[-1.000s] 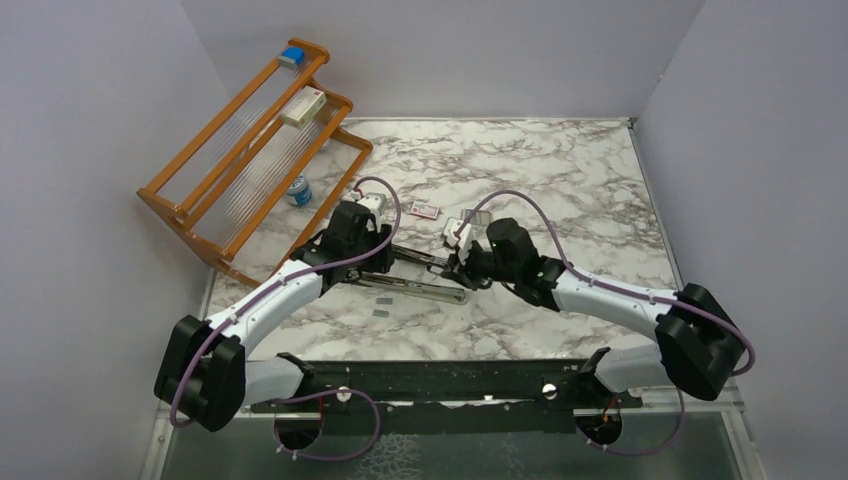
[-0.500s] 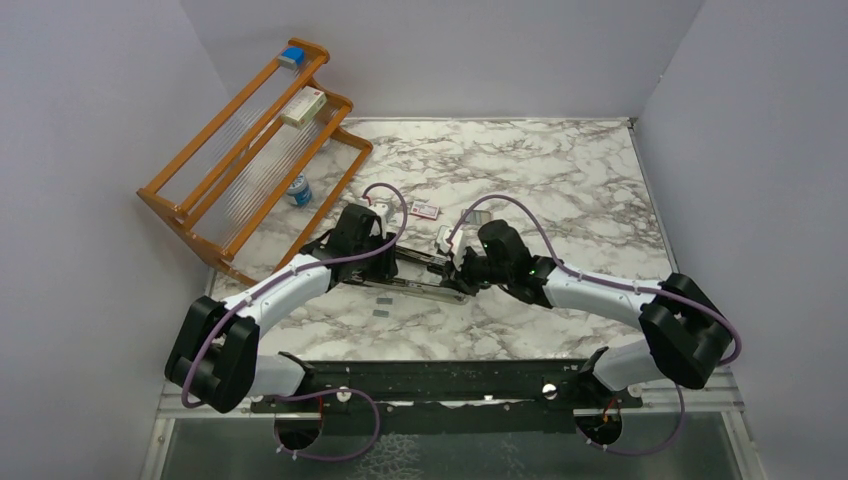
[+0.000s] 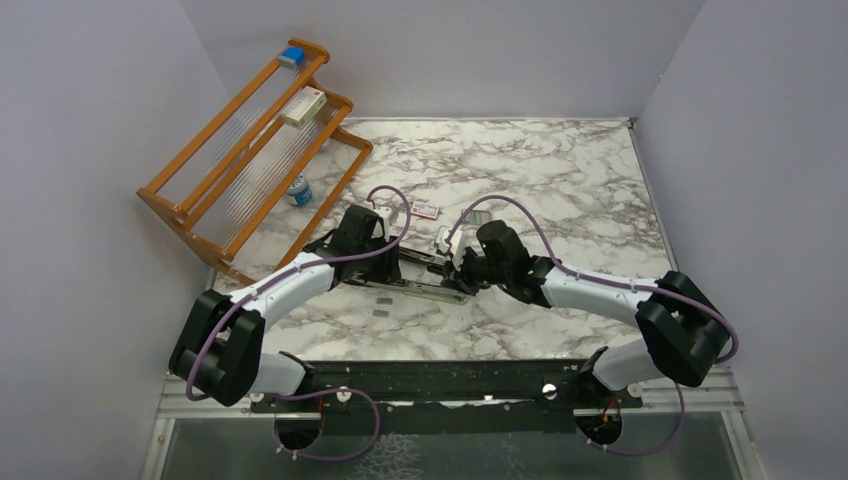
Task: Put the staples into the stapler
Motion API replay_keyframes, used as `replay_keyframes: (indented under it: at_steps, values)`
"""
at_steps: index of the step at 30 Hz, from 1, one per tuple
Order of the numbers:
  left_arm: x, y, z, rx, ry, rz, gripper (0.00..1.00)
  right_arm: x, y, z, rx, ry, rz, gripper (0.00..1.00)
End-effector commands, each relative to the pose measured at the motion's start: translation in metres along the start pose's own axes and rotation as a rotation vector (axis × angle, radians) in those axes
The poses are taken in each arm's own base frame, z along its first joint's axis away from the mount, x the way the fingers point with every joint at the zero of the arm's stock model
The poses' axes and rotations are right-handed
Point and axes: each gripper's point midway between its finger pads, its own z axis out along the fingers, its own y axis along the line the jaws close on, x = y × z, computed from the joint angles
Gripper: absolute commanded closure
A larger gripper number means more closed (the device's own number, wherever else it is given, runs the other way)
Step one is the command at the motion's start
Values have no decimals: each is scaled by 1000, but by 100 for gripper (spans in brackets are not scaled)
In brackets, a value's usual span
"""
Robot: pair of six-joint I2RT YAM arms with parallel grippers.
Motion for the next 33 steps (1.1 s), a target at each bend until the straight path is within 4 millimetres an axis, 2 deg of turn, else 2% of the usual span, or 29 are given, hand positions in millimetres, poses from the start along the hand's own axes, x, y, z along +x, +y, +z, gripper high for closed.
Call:
replay_keyframes:
  at_steps: [1,16,33]
  values:
    - [9,-6,3,34,33,16,55,-8,-9,2,35,-19,-18,99]
    - [17,-1,10,7,84,26,56,-6,-10,3,35,-14,-16,99]
    - [18,5,12,-22,94,34,56,-9,-6,19,-52,22,-58,98]
